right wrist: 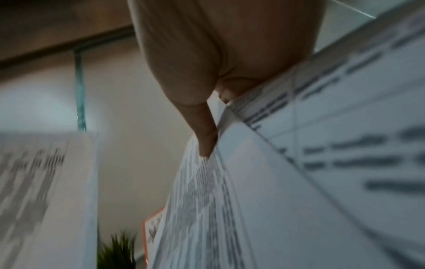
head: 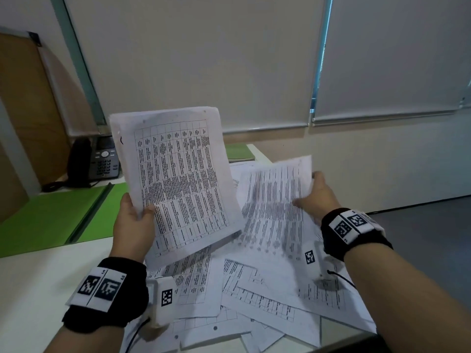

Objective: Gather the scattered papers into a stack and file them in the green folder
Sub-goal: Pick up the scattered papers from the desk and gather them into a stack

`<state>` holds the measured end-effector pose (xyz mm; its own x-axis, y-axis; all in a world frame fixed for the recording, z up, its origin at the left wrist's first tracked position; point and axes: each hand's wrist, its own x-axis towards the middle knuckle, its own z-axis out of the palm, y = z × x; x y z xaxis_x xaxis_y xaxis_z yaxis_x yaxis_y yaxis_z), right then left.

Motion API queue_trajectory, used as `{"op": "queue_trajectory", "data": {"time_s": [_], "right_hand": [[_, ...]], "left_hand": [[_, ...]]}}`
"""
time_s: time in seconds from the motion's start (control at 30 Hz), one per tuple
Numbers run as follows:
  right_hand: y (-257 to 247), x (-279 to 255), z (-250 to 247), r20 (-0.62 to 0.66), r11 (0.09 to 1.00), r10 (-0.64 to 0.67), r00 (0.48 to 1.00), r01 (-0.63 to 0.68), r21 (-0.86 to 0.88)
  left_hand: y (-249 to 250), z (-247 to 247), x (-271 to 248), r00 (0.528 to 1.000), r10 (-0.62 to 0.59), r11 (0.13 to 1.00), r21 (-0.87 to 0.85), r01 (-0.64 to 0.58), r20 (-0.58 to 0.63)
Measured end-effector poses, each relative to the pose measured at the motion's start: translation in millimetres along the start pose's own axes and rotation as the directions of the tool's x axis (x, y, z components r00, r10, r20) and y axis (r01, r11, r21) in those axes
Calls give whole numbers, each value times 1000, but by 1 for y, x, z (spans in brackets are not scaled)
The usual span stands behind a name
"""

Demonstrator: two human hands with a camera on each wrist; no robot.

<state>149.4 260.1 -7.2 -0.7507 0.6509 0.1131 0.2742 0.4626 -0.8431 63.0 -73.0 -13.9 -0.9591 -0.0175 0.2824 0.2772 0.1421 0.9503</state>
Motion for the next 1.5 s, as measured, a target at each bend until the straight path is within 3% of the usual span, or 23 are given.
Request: {"op": "queue_trajectory", "data": {"time_s": [0.17, 0.37, 0.47, 0.57, 0.77, 0.87, 0.97, 1.1, 1.3, 1.5], "right_hand": [[-18, -2, -13, -171, 878, -122, 978, 187, 440], [-48, -21, -18, -129, 583, -291, 948, 283, 762], [-57, -24, -11, -66, 520, -338, 939, 245, 818], [-65, -26, 7, 21, 542, -361, 932, 191, 819], [-64, -37, 49, 185, 727, -383, 905, 172, 665], [-63, -42, 62, 186, 706, -350, 918, 129, 696], [-72, -45, 69, 78, 659, -310, 948, 156, 735], [-83, -47, 72, -54, 614, -298, 953, 235, 754], [-76, -53, 72, 62, 677, -291, 955, 160, 718], [-71, -48, 60, 105, 662, -348, 931, 165, 731]], "left_hand": [[8, -12, 1, 990, 16, 994, 106, 0, -143], [12, -32, 4, 959, 6, 994, 104, 24, -282], [9, -38, 7, 965, -43, 999, -1, 44, -258], [8, -36, 7, 986, -94, 989, -130, 76, -135], [16, -25, -9, 979, -124, 958, -237, 160, 160], [14, -21, -19, 957, -159, 953, -217, 213, 242], [17, -16, -27, 924, -195, 912, -284, 294, 329], [28, -14, -30, 936, -128, 946, -243, 214, 328], [31, -22, -16, 990, -61, 976, -201, 87, 129], [28, -17, -11, 997, 29, 987, -157, -18, 65]]}}
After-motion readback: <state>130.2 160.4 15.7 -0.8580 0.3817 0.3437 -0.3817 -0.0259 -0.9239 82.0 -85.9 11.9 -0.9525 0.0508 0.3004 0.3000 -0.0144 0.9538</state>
